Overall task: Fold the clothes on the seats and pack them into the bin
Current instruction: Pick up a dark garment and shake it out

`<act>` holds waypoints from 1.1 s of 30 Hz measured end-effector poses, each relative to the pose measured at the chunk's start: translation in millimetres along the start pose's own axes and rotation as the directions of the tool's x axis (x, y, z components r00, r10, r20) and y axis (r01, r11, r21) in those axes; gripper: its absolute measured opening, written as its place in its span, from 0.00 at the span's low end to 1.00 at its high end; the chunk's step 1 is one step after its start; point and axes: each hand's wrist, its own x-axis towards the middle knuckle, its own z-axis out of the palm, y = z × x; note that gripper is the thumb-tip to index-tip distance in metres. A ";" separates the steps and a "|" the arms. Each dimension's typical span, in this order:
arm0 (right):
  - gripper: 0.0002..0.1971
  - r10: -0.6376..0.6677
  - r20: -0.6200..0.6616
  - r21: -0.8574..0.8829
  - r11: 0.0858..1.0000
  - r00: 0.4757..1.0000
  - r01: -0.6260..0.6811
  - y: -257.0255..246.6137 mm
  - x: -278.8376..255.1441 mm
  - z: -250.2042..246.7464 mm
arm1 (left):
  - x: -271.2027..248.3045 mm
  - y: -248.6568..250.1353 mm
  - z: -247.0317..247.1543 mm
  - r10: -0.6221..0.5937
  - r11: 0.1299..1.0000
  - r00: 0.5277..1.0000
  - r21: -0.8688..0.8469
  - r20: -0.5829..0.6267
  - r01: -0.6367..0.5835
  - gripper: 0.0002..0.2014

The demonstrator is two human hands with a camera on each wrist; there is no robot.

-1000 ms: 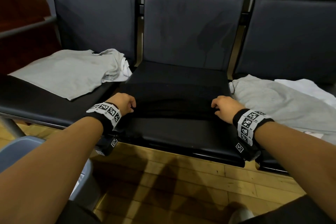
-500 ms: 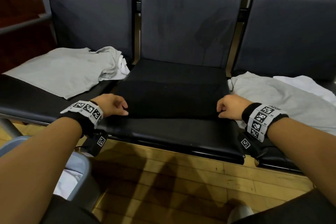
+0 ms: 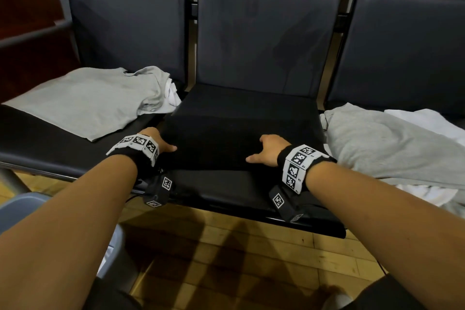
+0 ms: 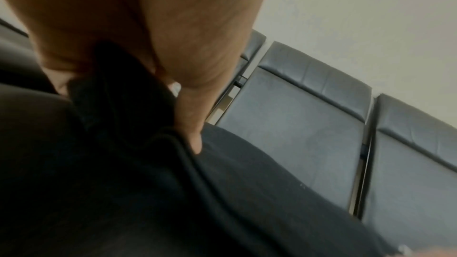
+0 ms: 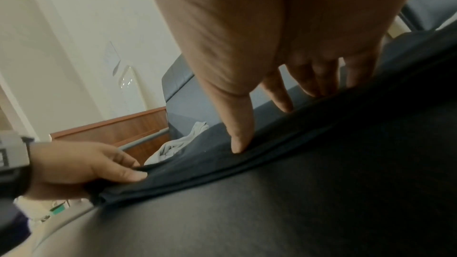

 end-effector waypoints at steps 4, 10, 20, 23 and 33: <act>0.38 0.020 0.081 -0.092 0.996 0.996 -0.012 -11.2 4.9 9.7 | 3.9 2.6 -9.5 0.004 0.990 0.999 -0.141 -0.035 -0.009 0.30; 0.34 -0.066 0.150 -0.049 0.996 0.987 0.074 -50.2 0.0 18.8 | -0.5 3.4 -33.1 0.018 0.799 1.000 -0.601 -0.007 -0.018 0.14; 0.08 -0.070 0.252 0.942 0.248 0.965 -0.228 -73.7 2.2 0.9 | -37.9 67.1 -36.7 0.343 0.719 0.930 -0.599 -0.135 -0.352 0.16; 0.23 -0.023 0.243 0.970 0.018 0.970 -0.242 -41.6 13.0 -18.8 | -46.6 98.8 -17.8 0.482 0.728 0.872 -0.514 -0.086 -0.453 0.17; 0.43 0.319 0.149 0.726 0.607 0.936 -0.322 -6.8 37.1 -0.3 | -20.2 77.3 8.8 0.336 0.769 0.942 -0.570 -0.023 -0.289 0.07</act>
